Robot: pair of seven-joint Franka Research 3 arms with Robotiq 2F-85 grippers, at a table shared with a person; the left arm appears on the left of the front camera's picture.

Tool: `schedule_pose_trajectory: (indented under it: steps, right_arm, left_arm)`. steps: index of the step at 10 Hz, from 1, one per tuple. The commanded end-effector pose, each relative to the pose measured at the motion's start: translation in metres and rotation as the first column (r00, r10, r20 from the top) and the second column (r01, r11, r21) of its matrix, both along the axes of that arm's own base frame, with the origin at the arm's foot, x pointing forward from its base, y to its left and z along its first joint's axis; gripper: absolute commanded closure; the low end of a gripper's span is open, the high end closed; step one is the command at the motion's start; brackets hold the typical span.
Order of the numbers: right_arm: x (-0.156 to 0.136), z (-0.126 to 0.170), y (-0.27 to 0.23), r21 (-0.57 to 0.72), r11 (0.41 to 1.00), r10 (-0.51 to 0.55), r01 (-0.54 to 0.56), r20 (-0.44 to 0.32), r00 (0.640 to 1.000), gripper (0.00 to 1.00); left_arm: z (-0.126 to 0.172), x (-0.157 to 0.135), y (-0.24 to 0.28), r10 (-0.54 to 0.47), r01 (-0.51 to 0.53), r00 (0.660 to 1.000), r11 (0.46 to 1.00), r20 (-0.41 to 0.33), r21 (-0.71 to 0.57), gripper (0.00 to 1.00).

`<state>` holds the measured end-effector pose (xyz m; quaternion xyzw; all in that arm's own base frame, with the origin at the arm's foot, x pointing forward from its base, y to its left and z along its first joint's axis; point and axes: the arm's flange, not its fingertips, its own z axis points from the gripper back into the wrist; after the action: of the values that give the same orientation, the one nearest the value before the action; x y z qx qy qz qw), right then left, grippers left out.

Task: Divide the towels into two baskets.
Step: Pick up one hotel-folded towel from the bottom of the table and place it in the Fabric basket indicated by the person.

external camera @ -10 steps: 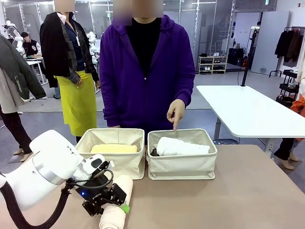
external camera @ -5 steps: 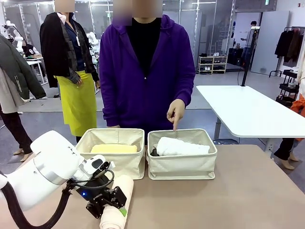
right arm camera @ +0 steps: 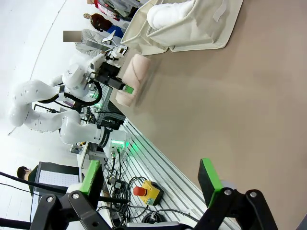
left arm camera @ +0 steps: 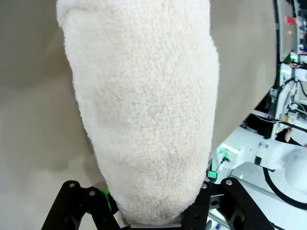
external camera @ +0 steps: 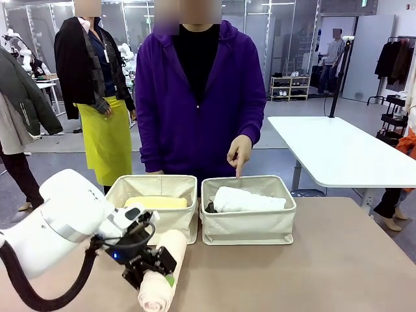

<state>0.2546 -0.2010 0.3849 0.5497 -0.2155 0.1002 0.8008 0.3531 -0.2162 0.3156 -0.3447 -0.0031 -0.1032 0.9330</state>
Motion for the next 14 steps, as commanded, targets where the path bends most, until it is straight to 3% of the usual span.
schedule_pose_trajectory:
  steps: [1, 3, 4, 6, 7, 9, 13, 14]
  right_arm:
    - [-0.002, 0.002, 0.001, 0.011, 1.0, 0.0, 0.0, 0.02, 1.0, 0.0]
    - [-0.002, 0.002, 0.001, 0.011, 1.0, 0.0, 0.0, 0.02, 1.0, 0.0]
    - [-0.002, 0.002, 0.001, 0.011, 1.0, 0.0, 0.0, 0.02, 1.0, 0.0]
    - [-0.002, 0.002, 0.001, 0.011, 1.0, 0.0, 0.0, 0.02, 1.0, 0.0]
    - [-0.002, 0.002, 0.001, 0.011, 1.0, 0.0, 0.0, 0.02, 1.0, 0.0]
    - [-0.002, 0.002, 0.001, 0.011, 1.0, 0.0, 0.0, 0.02, 1.0, 0.0]
    - [-0.002, 0.002, 0.001, 0.011, 1.0, 0.0, 0.0, 0.02, 1.0, 0.0]
    - [-0.002, 0.002, 0.001, 0.011, 1.0, 0.0, 0.0, 0.02, 1.0, 0.0]
  left_arm:
    - [0.06, -0.036, 0.031, -0.023, 0.027, 0.992, 0.999, 0.128, -0.031, 0.69]
    - [0.104, -0.047, 0.028, -0.137, 0.139, 0.956, 0.99, 0.258, 0.011, 0.69]
    - [0.125, -0.051, 0.023, -0.215, 0.204, 0.906, 0.977, 0.365, 0.068, 0.69]
    - [0.151, -0.052, 0.011, -0.303, 0.283, 0.828, 0.952, 0.471, 0.115, 0.69]
    - [0.156, -0.052, 0.008, -0.3, 0.287, 0.817, 0.952, 0.492, 0.104, 0.69]
    - [0.168, -0.043, 0.0, -0.293, 0.263, 0.841, 0.956, 0.455, 0.129, 0.69]
    - [0.168, -0.043, 0.001, -0.302, 0.283, 0.839, 0.953, 0.453, 0.112, 0.69]
    - [0.194, -0.031, -0.018, -0.438, 0.336, 0.752, 0.898, 0.493, 0.284, 0.69]
